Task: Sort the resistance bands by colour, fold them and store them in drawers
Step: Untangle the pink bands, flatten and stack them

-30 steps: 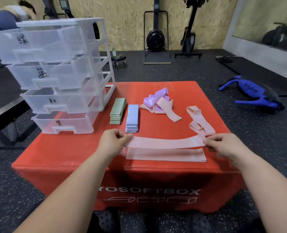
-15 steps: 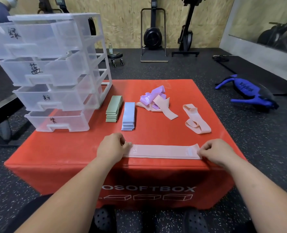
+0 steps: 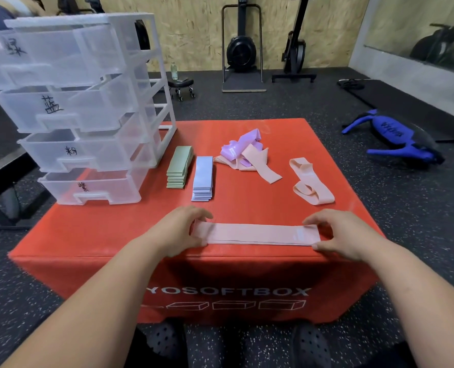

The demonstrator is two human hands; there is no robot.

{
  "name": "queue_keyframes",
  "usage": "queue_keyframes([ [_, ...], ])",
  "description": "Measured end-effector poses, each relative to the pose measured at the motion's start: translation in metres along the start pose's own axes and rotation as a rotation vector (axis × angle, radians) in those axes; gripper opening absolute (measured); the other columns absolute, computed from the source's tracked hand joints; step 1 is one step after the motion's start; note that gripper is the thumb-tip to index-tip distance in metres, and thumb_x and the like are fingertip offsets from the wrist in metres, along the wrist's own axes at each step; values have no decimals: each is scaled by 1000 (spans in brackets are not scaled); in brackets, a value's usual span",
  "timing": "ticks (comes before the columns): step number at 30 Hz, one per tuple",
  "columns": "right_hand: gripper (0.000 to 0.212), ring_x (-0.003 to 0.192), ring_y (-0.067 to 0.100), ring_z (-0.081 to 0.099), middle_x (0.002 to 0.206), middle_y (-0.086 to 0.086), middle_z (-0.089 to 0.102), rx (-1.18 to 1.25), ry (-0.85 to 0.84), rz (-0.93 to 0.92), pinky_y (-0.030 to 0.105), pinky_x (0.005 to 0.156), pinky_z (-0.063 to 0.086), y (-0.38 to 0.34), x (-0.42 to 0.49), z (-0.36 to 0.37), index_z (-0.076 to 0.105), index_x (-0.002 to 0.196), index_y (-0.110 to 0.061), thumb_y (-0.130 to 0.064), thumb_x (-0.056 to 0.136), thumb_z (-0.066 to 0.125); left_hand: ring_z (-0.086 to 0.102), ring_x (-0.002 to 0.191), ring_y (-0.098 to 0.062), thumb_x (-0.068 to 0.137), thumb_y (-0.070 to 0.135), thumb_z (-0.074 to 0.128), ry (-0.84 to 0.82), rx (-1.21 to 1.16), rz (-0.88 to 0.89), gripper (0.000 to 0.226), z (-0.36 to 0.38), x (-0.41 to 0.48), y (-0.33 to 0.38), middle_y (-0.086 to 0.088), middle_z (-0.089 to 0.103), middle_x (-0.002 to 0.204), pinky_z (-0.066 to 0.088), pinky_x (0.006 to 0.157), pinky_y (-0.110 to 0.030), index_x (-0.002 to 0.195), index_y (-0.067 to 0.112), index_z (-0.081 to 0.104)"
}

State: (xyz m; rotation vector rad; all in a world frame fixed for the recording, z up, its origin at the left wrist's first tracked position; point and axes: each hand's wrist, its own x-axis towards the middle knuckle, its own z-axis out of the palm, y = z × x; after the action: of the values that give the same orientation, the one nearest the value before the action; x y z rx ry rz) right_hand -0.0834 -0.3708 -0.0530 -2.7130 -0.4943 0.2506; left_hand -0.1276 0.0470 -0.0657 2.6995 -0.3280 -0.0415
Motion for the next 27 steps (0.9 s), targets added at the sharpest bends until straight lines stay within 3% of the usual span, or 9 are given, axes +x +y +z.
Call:
queue_keyframes([
  [4, 55, 113, 7, 64, 119, -18, 69, 3, 10, -5, 32, 104, 50, 1, -1, -1, 72, 120, -36, -26, 71, 94, 61, 104, -9, 75, 38, 92, 21, 47, 12, 55, -3, -1, 2, 16, 69, 118, 47, 89, -26, 125, 33, 70],
  [8, 52, 111, 7, 63, 118, -18, 68, -6, 12, -5, 33, 102, 50, 1, -1, -1, 73, 117, -38, -28, 71, 94, 63, 101, -9, 73, 41, 92, 4, 57, 9, 54, -6, -1, 4, 17, 70, 114, 51, 89, -31, 122, 34, 71],
  [14, 51, 106, -1, 65, 114, -23, 68, 102, -10, -24, 23, 98, 51, 3, 5, -6, 72, 115, -40, -35, 69, 95, 63, 100, -2, 69, 63, 82, -29, 43, 42, 62, -8, 9, 4, 20, 68, 111, 56, 87, -31, 124, 38, 68],
  [18, 33, 96, -3, 63, 109, -22, 70, 137, 172, -12, 23, 87, 47, 1, 23, -13, 75, 108, -40, -36, 79, 89, 61, 105, -3, 76, 67, 78, -9, 13, 66, 59, -9, 27, 17, 20, 68, 117, 55, 92, -33, 128, 39, 66],
  [22, 24, 88, 7, 67, 106, -16, 72, 99, 333, 82, 36, 91, 54, 10, 53, -16, 75, 106, -38, -35, 84, 83, 60, 106, -3, 83, 56, 83, 20, -21, 121, 53, -4, 60, 37, 18, 67, 117, 53, 94, -32, 129, 36, 67],
  [27, 28, 97, 19, 65, 116, -7, 69, 94, 389, 194, 42, 92, 54, 26, 93, -19, 73, 116, -35, -38, 88, 76, 61, 106, -9, 87, 50, 81, 16, -5, 144, 47, 10, 101, 54, 16, 66, 117, 53, 95, -35, 129, 36, 66],
])
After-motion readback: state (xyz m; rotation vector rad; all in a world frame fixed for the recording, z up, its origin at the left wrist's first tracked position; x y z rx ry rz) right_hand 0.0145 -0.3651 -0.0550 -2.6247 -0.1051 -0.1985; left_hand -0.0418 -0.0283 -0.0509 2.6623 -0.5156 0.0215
